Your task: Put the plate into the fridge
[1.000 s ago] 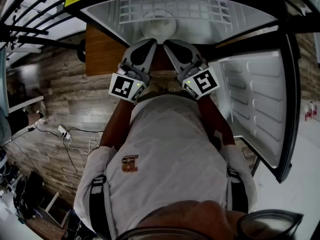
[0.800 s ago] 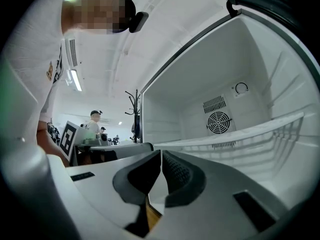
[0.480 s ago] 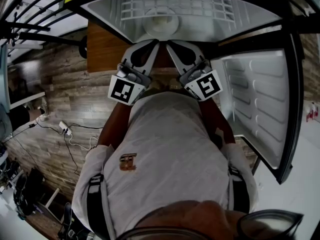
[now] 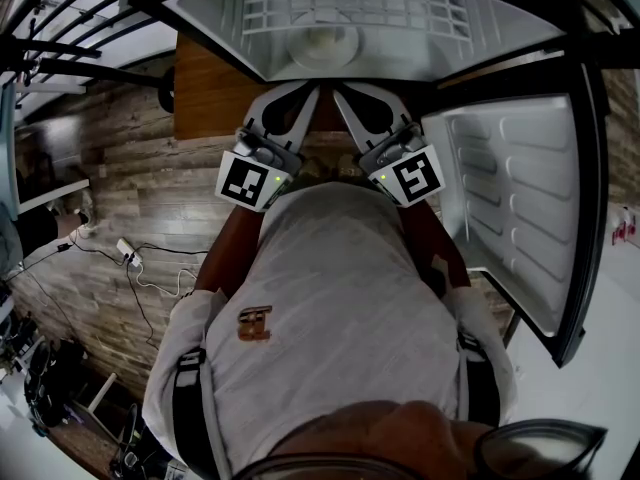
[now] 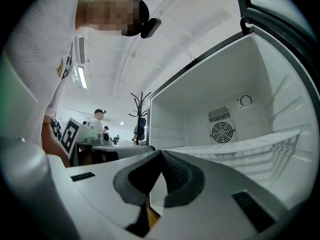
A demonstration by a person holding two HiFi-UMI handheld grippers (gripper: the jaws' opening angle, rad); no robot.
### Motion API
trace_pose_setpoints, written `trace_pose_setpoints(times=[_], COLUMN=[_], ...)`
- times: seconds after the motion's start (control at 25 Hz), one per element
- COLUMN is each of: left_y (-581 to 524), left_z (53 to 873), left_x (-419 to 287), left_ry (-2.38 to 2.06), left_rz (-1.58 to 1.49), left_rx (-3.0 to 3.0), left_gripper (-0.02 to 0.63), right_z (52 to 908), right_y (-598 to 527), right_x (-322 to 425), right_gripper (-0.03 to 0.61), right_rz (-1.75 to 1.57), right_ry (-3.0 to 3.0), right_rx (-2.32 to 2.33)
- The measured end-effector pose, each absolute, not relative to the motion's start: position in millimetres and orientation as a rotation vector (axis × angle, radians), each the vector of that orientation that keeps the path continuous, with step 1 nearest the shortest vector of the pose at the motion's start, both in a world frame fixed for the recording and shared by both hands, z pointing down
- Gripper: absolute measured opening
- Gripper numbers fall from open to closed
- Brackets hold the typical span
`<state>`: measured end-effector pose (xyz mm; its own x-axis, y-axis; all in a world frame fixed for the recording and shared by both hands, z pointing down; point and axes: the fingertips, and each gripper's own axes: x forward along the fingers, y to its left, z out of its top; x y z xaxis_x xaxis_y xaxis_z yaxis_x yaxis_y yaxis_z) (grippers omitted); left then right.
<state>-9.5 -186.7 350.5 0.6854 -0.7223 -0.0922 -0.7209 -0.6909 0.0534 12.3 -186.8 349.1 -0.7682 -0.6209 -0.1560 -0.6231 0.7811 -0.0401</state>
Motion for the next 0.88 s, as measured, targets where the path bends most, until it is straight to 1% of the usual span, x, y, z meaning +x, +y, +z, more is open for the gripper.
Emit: trace_pose_setpoints(times=[0.88], left_y=[-186.6], left_z=[351.8], left_x=[-1.6], left_ry=[-1.235], left_rz=[-0.233], left_rx=[2.850], left_gripper=[0.018], right_z=[355.7], right_y=[-185.3], right_x=[20.3], right_gripper=[0.032], right_rz=[0.034], right_ry=[2.848], right_rx=[-1.021])
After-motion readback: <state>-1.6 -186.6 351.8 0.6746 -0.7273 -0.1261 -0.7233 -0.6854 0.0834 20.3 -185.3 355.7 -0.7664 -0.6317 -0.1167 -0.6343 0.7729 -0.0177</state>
